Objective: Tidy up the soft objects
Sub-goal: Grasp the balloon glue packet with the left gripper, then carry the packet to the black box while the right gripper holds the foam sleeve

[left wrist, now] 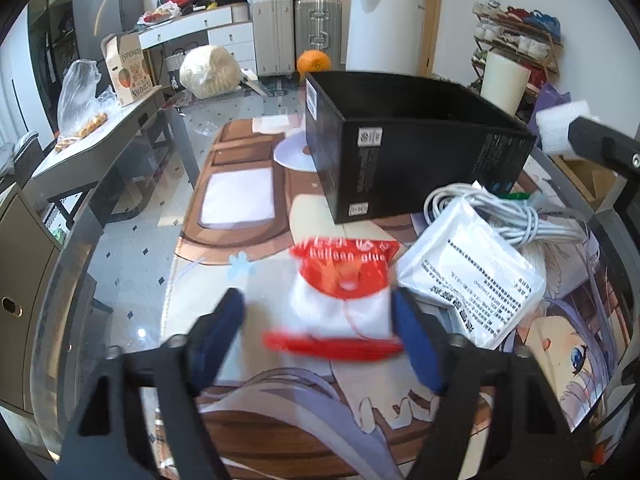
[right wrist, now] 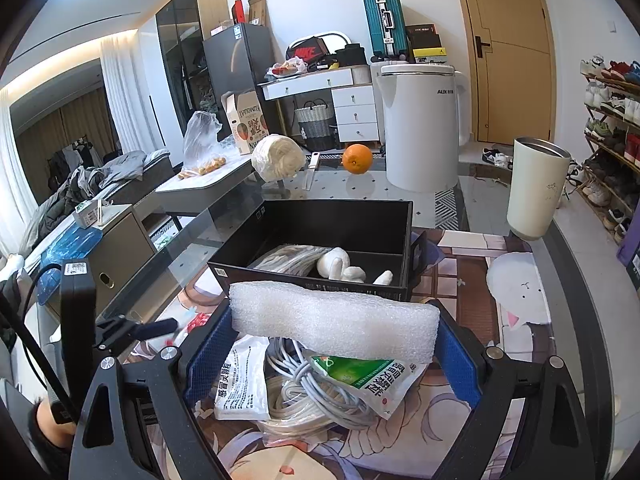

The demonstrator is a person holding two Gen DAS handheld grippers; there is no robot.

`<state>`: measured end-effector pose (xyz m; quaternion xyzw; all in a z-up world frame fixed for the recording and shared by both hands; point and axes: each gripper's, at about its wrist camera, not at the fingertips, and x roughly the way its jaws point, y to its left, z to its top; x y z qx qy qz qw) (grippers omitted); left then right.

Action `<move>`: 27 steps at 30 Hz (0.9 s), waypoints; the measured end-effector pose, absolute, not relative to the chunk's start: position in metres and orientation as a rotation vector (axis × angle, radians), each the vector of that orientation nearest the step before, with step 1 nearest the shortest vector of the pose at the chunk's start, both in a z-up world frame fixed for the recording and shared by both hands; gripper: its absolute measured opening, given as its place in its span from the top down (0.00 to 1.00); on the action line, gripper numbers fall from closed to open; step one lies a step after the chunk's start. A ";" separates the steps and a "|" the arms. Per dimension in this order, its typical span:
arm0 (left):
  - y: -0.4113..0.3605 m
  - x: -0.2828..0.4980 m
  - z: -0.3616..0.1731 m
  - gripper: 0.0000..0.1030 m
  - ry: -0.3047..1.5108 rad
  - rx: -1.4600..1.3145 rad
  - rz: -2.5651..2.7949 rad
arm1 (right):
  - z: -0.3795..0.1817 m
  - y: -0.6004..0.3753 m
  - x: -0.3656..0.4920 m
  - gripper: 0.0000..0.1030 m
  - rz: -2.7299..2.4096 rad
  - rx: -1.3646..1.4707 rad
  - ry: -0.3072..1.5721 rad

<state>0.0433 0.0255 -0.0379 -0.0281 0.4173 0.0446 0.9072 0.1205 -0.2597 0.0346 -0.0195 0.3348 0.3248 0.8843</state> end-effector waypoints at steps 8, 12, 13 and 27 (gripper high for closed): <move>0.021 0.042 -0.038 0.44 0.849 -0.039 0.064 | 0.035 -0.260 0.120 0.10 0.676 -0.041 0.696; 0.021 0.039 -0.036 0.48 0.832 -0.038 0.056 | 0.035 -0.260 0.120 0.10 0.676 -0.042 0.696; 0.021 0.038 -0.035 0.49 0.827 -0.038 0.056 | 0.035 -0.260 0.120 0.10 0.676 -0.042 0.696; 0.029 0.022 -0.018 0.50 0.738 -0.088 0.047 | 0.034 -0.260 0.120 0.10 0.675 -0.043 0.692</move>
